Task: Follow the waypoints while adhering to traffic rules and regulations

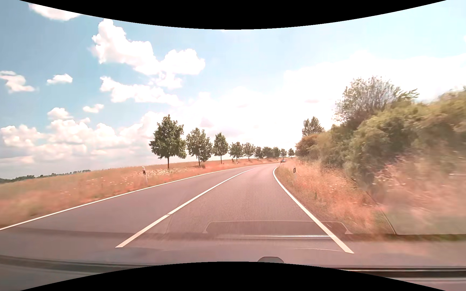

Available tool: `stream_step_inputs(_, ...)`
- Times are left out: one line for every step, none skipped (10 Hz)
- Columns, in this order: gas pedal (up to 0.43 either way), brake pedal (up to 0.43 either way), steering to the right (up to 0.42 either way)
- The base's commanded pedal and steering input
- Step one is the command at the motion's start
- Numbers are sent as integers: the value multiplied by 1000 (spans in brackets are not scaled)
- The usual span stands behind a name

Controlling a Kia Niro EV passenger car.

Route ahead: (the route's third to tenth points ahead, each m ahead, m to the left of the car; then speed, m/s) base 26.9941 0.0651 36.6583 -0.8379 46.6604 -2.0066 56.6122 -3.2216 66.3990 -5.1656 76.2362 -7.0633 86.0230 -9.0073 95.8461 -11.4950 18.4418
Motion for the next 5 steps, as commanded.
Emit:
stream_step_inputs(59, 0, 10)
stream_step_inputs(59, 0, 9)
stream_step_inputs(59, 0, 10)
stream_step_inputs(59, 0, 10)
stream_step_inputs(59, 0, 10)
